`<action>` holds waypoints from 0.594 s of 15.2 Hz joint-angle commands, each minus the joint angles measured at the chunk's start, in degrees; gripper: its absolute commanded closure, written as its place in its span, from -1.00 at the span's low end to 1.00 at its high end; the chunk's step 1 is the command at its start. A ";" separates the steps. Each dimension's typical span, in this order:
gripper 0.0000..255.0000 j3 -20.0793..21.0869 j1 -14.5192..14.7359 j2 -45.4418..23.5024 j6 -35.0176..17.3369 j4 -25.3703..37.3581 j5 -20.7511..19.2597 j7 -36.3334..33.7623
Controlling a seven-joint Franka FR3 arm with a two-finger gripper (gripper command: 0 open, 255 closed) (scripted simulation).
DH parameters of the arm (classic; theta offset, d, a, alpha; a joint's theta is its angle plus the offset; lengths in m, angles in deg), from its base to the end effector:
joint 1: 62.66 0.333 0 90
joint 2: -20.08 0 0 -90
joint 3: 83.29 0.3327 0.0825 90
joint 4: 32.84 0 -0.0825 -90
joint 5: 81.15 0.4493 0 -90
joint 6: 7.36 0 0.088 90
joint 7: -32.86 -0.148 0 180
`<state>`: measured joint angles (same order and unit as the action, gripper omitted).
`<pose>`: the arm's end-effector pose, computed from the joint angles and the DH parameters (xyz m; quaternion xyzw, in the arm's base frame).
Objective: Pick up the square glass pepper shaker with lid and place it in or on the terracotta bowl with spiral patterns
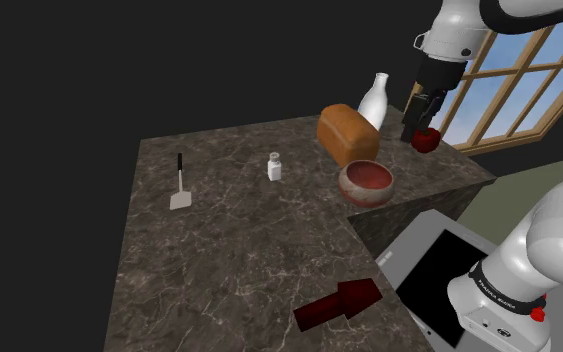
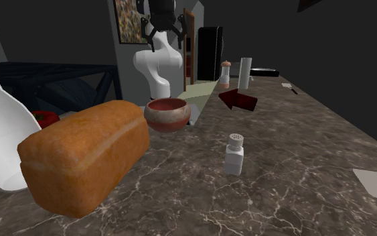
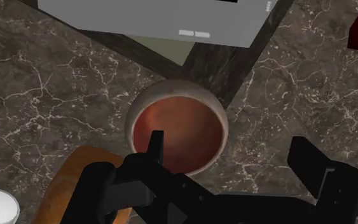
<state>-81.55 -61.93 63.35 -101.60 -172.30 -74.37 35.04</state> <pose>0.3697 0.0334 0.5150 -0.9982 -0.0308 0.0170 0.0485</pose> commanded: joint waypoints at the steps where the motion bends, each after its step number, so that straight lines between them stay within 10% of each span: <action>1: -1.00 0.00 0.00 0.00 0.00 0.00 0.00 0.00; 9: -1.00 5.51 0.78 -15.75 -12.86 4.82 0.14 -4.56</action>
<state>-76.62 -61.17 49.45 -113.02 -168.15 -74.09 31.02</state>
